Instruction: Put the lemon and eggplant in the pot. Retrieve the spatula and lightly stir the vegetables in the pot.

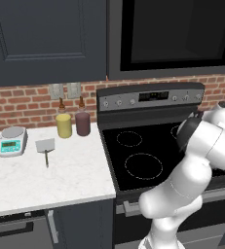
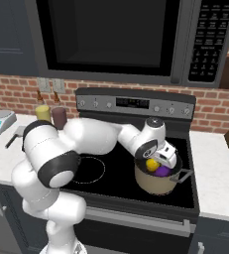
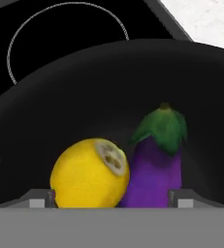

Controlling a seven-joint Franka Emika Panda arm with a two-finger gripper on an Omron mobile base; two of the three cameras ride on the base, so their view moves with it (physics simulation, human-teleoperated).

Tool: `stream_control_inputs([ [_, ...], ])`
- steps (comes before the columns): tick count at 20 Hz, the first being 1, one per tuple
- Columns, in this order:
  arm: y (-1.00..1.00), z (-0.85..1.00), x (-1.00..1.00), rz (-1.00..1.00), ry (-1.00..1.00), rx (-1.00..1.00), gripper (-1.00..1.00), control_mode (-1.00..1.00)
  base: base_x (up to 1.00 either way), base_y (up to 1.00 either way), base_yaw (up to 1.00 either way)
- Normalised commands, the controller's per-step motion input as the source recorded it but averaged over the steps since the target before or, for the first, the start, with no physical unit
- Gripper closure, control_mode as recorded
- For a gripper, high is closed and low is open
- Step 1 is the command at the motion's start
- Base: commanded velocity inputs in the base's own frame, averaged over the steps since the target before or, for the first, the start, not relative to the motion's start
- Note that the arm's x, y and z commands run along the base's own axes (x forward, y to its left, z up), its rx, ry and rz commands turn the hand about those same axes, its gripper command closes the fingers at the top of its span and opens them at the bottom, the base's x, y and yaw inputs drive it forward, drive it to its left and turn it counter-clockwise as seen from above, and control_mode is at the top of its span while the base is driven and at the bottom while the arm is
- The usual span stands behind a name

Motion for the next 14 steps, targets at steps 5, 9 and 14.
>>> stream_control_inputs([
  [5, 0.00, 0.01, -0.11, 0.03, 0.00, 0.00, -1.00, -1.00, 0.00, 0.00, 0.00],
  [9, 0.00, 0.39, -0.62, 0.00, -0.08, 0.03, -1.00, -1.00, 0.00, 0.00, 0.00],
  [14, 0.29, 0.99, -0.83, 0.00, -0.23, 0.03, -1.00, -1.00, 0.00, 0.00, 0.00],
])
